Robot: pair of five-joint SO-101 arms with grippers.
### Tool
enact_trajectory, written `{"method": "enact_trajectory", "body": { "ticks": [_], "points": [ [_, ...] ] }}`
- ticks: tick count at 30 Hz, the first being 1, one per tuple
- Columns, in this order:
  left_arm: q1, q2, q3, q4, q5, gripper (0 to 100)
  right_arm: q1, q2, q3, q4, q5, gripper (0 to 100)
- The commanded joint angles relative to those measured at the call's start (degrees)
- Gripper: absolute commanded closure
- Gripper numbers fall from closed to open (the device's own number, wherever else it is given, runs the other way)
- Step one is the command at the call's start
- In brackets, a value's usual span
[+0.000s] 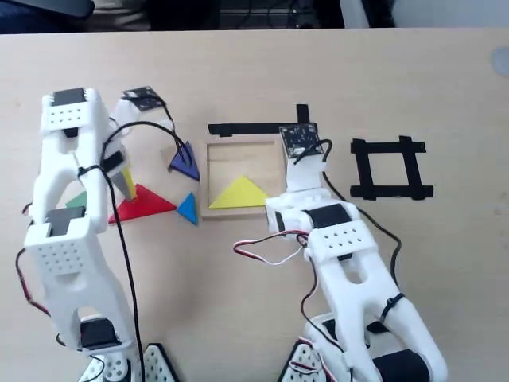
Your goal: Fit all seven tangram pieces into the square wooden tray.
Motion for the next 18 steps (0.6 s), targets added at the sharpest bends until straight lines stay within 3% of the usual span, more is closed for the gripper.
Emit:
{"method": "enact_trajectory", "body": {
  "ticks": [1,5,18],
  "points": [
    [2.42,-1.23,-2.68,0.09,0.18,77,0.44,-1.63,-0.4,-0.97,0.7,78.3],
    [5.05,-0.88,-1.98,1.23,-5.98,76,0.44,-1.63,-0.4,-0.97,0.7,78.3],
    [4.79,0.62,1.54,-5.45,-10.11,71,0.53,-1.54,-0.04,-2.02,0.7,78.3]
  ]
}}
